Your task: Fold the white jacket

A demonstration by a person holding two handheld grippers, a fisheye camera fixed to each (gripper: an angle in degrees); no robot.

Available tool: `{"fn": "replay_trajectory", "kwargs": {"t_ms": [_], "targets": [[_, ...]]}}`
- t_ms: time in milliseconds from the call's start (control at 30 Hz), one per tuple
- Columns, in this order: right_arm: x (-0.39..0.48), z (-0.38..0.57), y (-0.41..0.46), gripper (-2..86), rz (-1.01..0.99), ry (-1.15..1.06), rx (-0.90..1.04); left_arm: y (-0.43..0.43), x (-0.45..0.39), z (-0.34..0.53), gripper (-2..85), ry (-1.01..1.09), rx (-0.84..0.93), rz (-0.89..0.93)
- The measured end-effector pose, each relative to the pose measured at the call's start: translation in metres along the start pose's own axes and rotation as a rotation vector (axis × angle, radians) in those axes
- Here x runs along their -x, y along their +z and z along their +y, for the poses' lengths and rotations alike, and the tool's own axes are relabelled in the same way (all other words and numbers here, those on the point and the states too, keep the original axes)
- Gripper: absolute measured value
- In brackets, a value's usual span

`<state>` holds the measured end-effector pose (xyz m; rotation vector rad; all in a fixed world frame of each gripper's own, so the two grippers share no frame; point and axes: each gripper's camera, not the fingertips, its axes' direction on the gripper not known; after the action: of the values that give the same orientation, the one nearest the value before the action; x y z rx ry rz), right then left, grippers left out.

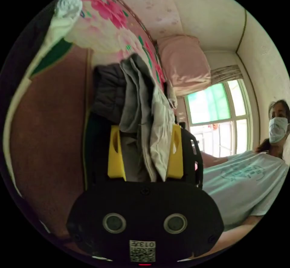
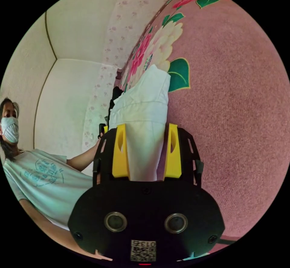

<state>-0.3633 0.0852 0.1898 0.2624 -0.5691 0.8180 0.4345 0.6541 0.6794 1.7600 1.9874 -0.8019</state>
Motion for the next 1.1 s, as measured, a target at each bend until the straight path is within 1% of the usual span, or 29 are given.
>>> {"fn": "replay_trajectory", "kwargs": {"t_ms": [67, 133, 233, 300, 333, 367, 400, 433, 500, 567, 633, 700, 833, 933, 1033, 1100], "targets": [[-0.004, 0.001, 0.005, 17.5, 0.015, -0.014, 0.01, 0.005, 0.005, -0.002, 18.8, 0.055, 0.012, -0.088], [-0.007, 0.002, 0.01, 17.4, 0.024, -0.015, 0.015, 0.004, 0.017, -0.002, 18.3, 0.037, -0.017, -0.04], [-0.013, 0.008, 0.015, 16.3, 0.037, -0.012, 0.007, 0.005, 0.023, -0.001, 18.2, 0.037, -0.027, -0.029], [-0.017, 0.013, 0.019, 12.8, 0.069, -0.008, 0.001, 0.013, 0.024, -0.006, 15.0, 0.05, 0.007, -0.046], [-0.018, 0.012, 0.021, 11.6, 0.081, -0.009, 0.012, 0.019, 0.027, -0.008, 13.3, 0.039, 0.043, -0.013], [-0.021, 0.01, 0.027, 9.7, 0.098, 0.009, 0.059, 0.031, 0.032, -0.011, 10.6, 0.017, 0.089, 0.06], [-0.02, 0.008, 0.03, 8.1, 0.141, 0.022, 0.083, 0.036, 0.034, -0.013, 8.5, 0.005, 0.103, 0.102], [-0.016, 0.008, 0.031, 7.7, 0.171, 0.013, 0.088, 0.037, 0.033, -0.014, 8.0, 0.006, 0.102, 0.098], [0.008, 0.011, 0.035, 6.7, 0.3, -0.089, 0.104, 0.033, 0.026, -0.009, 6.7, 0.049, 0.076, 0.057], [0.025, 0.017, 0.031, 6.4, 0.34, -0.142, 0.086, 0.028, 0.026, 0.001, 6.3, 0.052, 0.048, 0.078], [0.042, 0.027, 0.019, 6.3, 0.346, -0.19, 0.04, 0.026, 0.018, 0.012, 6.1, 0.076, 0.013, 0.108], [0.066, 0.044, -0.002, 6.3, 0.381, -0.27, -0.007, 0.029, -0.002, 0.023, 6.0, 0.143, -0.021, 0.152], [0.084, 0.072, -0.046, 6.3, 0.397, -0.32, -0.094, 0.05, -0.037, 0.031, 5.9, 0.233, -0.037, 0.192], [0.083, 0.092, -0.086, 6.3, 0.416, -0.327, -0.15, 0.085, -0.07, 0.029, 5.9, 0.301, -0.016, 0.187], [0.068, 0.107, -0.135, 6.3, 0.43, -0.325, -0.21, 0.139, -0.102, 0.019, 5.9, 0.35, 0.013, 0.201], [0.049, 0.111, -0.183, 6.3, 0.443, -0.332, -0.253, 0.197, -0.126, 0.003, 6.0, 0.376, 0.034, 0.228]]}}
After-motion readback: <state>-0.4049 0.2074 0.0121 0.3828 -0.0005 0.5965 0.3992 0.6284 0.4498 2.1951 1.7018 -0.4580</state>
